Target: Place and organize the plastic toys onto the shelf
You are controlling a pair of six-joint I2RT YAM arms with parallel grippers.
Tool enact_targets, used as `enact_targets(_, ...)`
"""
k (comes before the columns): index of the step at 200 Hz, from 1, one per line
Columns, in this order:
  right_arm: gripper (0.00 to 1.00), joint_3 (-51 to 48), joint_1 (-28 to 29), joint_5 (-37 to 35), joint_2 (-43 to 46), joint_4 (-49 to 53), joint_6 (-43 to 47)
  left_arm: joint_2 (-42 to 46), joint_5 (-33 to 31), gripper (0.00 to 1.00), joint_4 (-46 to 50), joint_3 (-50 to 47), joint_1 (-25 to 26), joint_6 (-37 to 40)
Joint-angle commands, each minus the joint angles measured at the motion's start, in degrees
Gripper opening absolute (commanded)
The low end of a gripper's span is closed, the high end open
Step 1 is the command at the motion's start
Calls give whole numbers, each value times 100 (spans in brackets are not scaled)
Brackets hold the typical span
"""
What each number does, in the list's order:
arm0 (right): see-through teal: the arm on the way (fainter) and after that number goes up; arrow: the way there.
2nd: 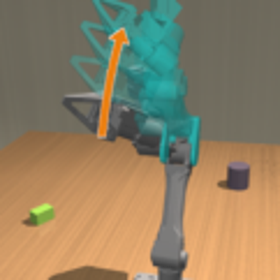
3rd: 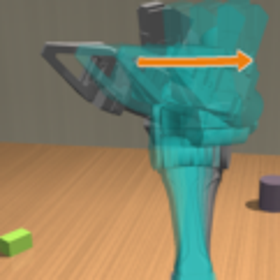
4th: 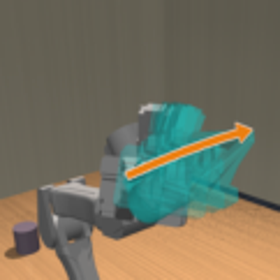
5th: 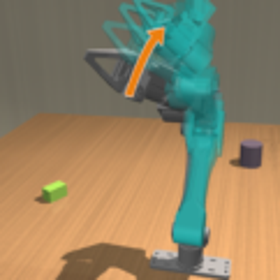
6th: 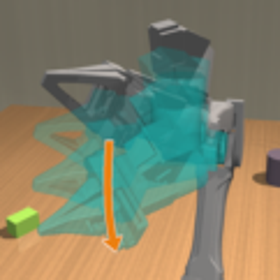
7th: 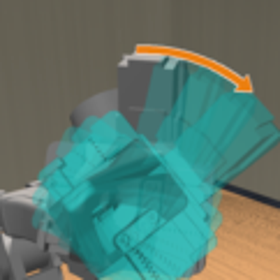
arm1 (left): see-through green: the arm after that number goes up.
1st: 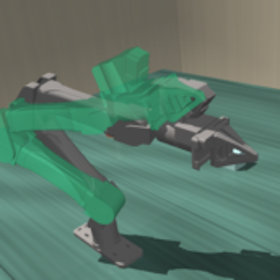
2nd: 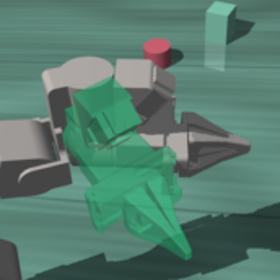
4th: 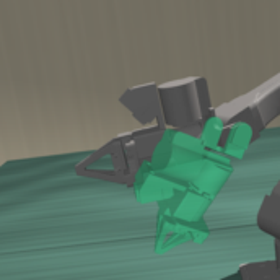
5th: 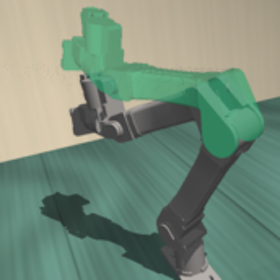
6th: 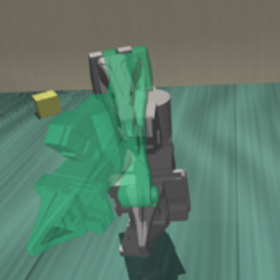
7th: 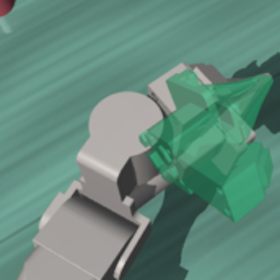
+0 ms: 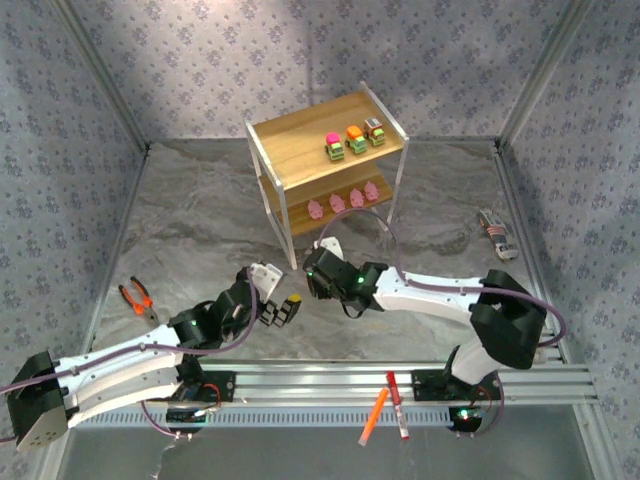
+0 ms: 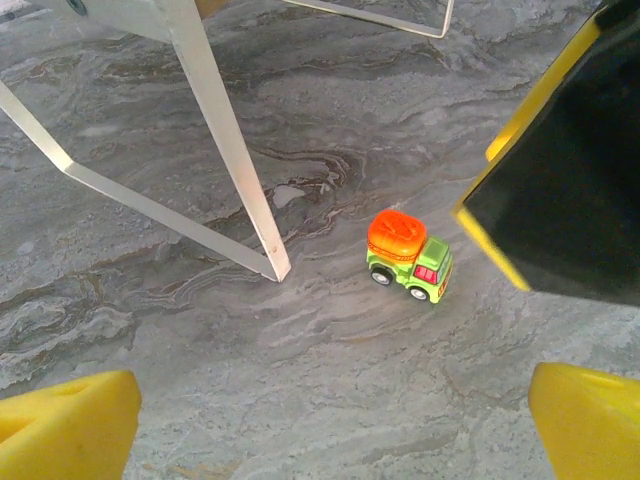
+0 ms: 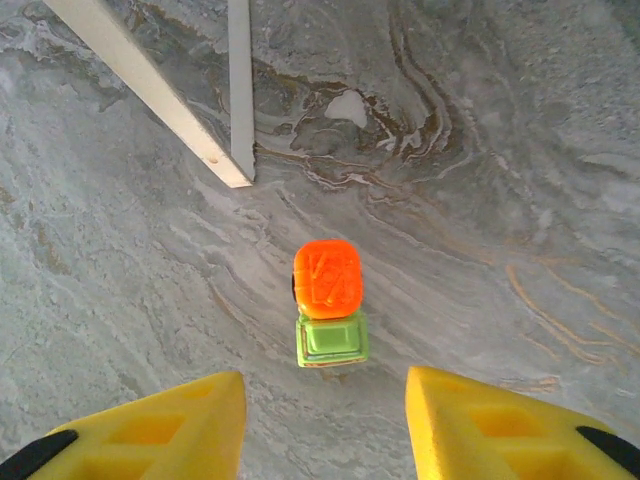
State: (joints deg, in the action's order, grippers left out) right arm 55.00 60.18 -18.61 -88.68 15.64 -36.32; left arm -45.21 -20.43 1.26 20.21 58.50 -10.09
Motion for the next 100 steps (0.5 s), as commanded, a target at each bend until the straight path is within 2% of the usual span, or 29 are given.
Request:
enact_targets(1, 50, -105, 38, -50, -219, -315, -218, -20, -102, 100, 19, 212, -23, -56)
enact_targets(100, 55, -65, 28, -19, -824, -507, -164, -21, -128, 100, 40, 224, -31, -64)
